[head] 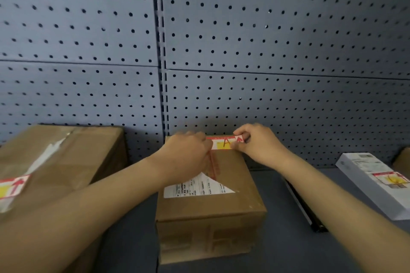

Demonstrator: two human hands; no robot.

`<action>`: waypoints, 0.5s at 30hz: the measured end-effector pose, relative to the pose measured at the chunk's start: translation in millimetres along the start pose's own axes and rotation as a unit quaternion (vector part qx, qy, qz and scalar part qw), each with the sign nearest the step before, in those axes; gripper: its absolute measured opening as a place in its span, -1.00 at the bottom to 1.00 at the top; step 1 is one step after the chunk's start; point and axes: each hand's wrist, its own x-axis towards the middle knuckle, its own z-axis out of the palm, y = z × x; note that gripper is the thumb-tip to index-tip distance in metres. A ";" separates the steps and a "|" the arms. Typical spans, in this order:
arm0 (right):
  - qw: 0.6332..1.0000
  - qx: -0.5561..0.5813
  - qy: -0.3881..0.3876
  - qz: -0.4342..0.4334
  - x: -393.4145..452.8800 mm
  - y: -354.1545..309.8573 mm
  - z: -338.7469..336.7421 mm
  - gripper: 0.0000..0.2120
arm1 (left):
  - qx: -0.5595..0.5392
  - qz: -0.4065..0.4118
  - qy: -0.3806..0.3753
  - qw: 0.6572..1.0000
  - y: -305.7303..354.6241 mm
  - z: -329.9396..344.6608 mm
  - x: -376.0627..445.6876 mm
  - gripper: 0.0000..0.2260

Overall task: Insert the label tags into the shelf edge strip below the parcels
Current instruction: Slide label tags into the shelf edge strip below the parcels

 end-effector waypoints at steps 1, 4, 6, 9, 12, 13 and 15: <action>1.000 -0.003 0.001 -0.002 -0.7 -0.4 -1.9 -0.71 | 0.000 -0.003 0.000 1.000 0.5 -1.4 -0.2 -0.80; 1.000 -0.012 0.003 -0.019 -6.7 -4.8 -5.7 -0.79 | 0.008 0.004 0.007 1.000 2.0 -9.5 -1.9 -0.78; 0.999 -0.005 0.015 -0.029 -15.4 -10.5 -8.0 -0.83 | 0.005 0.009 0.016 1.000 4.9 -17.0 -5.0 -0.77; 0.998 0.002 0.045 -0.045 -32.7 -21.9 -11.1 -0.86 | -0.004 0.025 0.027 0.999 12.9 -30.5 -12.3 -0.74; 0.995 -0.001 0.078 -0.067 -54.3 -35.3 -18.4 -0.87 | 0.017 0.063 0.054 0.996 20.2 -44.6 -23.2 -0.75; 0.992 0.000 0.096 -0.078 -63.4 -40.4 -21.7 -0.87 | 0.024 0.076 0.073 0.994 21.7 -49.9 -28.9 -0.75; 0.987 -0.012 0.120 -0.104 -84.3 -51.1 -27.4 -0.87 | 0.010 0.095 0.117 0.989 25.0 -61.4 -45.1 -0.75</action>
